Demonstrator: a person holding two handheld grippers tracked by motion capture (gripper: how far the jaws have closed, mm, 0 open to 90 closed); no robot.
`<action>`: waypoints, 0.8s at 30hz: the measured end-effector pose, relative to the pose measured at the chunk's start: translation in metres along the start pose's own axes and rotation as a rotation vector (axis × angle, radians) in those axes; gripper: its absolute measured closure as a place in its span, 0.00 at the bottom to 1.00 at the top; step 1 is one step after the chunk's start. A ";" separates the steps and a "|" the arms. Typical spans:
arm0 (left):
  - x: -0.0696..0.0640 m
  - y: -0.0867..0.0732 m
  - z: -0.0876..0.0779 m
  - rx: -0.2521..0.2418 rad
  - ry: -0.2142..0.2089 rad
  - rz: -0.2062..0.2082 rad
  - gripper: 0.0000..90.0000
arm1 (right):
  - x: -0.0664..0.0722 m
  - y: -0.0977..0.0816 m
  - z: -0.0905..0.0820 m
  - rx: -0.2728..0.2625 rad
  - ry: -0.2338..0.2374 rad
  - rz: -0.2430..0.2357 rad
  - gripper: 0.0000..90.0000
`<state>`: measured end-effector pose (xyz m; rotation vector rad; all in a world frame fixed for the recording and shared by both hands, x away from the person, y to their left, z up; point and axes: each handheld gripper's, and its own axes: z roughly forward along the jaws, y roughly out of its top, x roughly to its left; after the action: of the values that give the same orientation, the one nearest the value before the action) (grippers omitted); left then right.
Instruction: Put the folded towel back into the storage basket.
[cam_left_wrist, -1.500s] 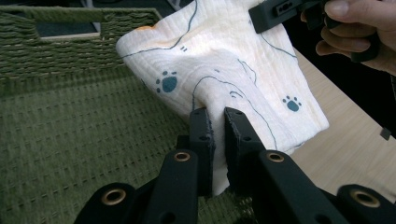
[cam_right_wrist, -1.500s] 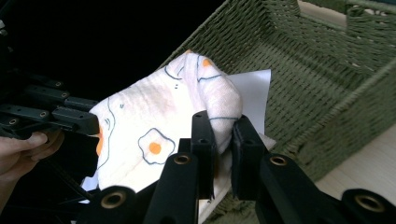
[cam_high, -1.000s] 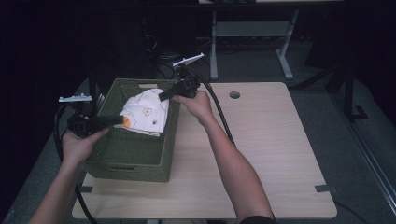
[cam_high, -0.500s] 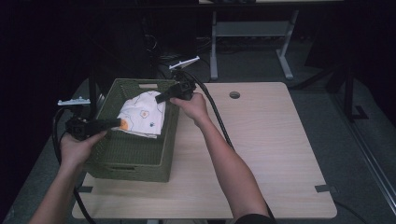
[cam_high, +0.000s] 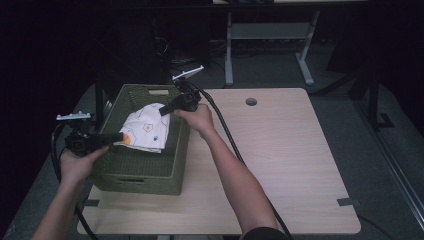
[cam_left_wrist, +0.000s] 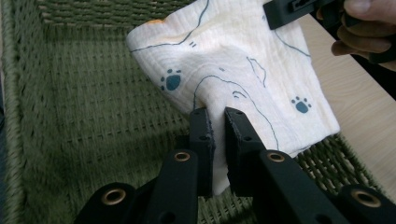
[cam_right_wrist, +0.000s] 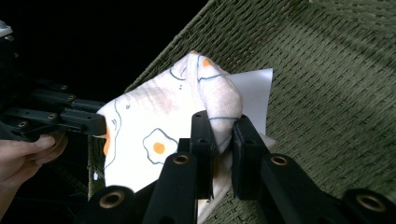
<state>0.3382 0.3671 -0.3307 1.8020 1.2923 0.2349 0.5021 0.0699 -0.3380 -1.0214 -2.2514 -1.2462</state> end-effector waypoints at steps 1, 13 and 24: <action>0.001 -0.001 0.000 0.000 0.003 -0.002 0.92 | 0.000 0.000 0.001 0.001 -0.001 0.000 0.90; 0.007 -0.006 0.006 0.015 0.085 -0.022 0.82 | -0.005 -0.001 0.009 0.008 -0.010 0.006 0.78; 0.011 -0.009 0.005 -0.005 0.075 -0.051 0.75 | -0.012 -0.007 0.000 -0.009 -0.042 0.020 0.67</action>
<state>0.3400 0.3738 -0.3438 1.7682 1.3874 0.2792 0.5050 0.0622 -0.3495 -1.0804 -2.2633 -1.2391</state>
